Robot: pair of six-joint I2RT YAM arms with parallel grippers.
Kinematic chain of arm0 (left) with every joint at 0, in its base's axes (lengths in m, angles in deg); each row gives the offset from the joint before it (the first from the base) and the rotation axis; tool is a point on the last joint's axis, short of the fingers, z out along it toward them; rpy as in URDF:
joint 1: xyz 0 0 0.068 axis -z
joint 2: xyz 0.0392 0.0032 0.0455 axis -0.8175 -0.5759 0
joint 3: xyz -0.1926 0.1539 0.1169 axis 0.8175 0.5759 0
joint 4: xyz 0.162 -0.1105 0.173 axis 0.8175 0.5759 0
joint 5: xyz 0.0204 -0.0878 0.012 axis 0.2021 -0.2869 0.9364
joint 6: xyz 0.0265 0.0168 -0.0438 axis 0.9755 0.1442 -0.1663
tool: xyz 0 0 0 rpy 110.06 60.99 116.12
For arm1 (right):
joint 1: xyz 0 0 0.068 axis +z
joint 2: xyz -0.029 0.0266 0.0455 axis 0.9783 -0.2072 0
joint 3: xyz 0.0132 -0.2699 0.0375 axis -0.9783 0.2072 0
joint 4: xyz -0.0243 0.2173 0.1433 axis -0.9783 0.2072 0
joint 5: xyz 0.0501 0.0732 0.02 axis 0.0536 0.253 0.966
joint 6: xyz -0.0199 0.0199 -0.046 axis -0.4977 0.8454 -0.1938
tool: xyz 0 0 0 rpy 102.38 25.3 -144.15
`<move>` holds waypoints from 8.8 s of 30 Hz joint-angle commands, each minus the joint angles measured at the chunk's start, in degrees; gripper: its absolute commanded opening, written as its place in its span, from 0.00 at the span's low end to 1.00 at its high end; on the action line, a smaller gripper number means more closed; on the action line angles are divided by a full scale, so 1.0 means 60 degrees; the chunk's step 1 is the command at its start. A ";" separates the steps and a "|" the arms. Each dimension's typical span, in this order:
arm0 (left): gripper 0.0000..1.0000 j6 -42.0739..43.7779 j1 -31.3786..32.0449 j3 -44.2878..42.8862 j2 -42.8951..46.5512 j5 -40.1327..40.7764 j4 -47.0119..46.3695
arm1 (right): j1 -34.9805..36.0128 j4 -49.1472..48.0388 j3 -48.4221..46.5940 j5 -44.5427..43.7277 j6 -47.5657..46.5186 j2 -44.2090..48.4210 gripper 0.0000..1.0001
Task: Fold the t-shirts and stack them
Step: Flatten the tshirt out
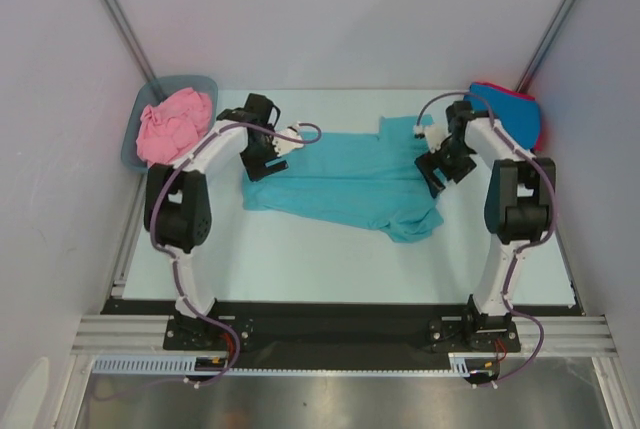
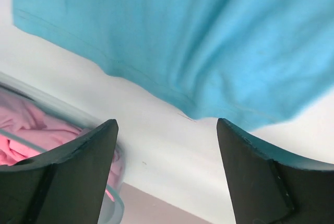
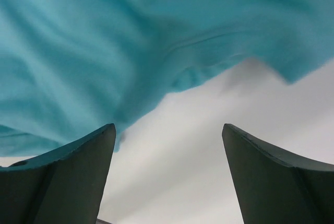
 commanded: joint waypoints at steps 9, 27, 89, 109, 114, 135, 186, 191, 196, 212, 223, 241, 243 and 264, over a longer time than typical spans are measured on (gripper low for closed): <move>0.89 0.0862 0.0470 0.3495 0.2592 -0.0737 -0.0796 | 0.2876 -0.2410 0.3845 -0.1875 -0.0297 0.4567 0.92; 0.94 0.0877 0.0822 0.4918 0.3017 0.0290 -0.2646 | 0.5397 -0.1972 0.7083 -0.1788 -0.1776 0.7105 0.93; 0.00 0.1346 0.0719 0.4831 0.2651 0.0583 -0.3700 | 0.4899 -0.1468 0.5571 -0.1437 -0.2012 0.5010 0.74; 0.00 0.1478 0.0617 0.5036 0.2681 0.0759 -0.3949 | 0.3906 0.3418 0.1011 0.1575 -0.2463 0.2348 0.00; 0.00 0.1346 0.0617 0.4831 0.2476 0.0613 -0.3949 | 0.2849 0.4664 -0.0519 0.0794 -0.3765 0.1174 0.00; 0.00 0.1096 0.0660 0.4421 0.2153 0.0539 -0.3730 | 0.2321 -0.5139 0.1093 -0.4236 -0.2890 0.1316 0.84; 0.00 0.0965 0.0734 0.3717 0.1684 0.0627 -0.3466 | -0.0257 -0.2294 0.1284 0.3822 0.4054 0.0045 0.44; 0.00 0.1009 0.0734 0.3732 0.1684 0.0642 -0.3466 | 0.0255 -0.2207 0.1181 0.3953 0.3980 -0.0058 0.40; 0.00 0.1009 0.0734 0.3703 0.1655 0.0627 -0.3466 | 0.0592 -0.2133 0.1196 0.3910 0.3907 0.0175 0.31; 0.00 0.0950 0.0734 0.3732 0.1655 0.0554 -0.3451 | 0.0139 -0.1986 0.0656 0.0954 0.2634 0.1567 0.11; 0.00 0.0921 0.0778 0.3629 0.1655 0.0524 -0.3437 | -0.0096 -0.2191 0.0067 -0.1111 0.1213 0.1232 0.19; 0.00 0.0877 0.0778 0.3761 0.1728 0.0525 -0.3451 | -0.0037 -0.1673 -0.0575 -0.0889 0.0845 0.0823 0.47; 0.00 0.0891 0.0778 0.3805 0.1728 0.0525 -0.3451 | -0.0037 -0.0834 -0.0955 0.0139 0.0948 0.0675 0.56; 0.00 0.2518 0.0822 0.5490 0.2255 0.2897 -0.8265 | 0.0915 -0.1649 0.0156 -0.0660 0.1153 0.0836 0.65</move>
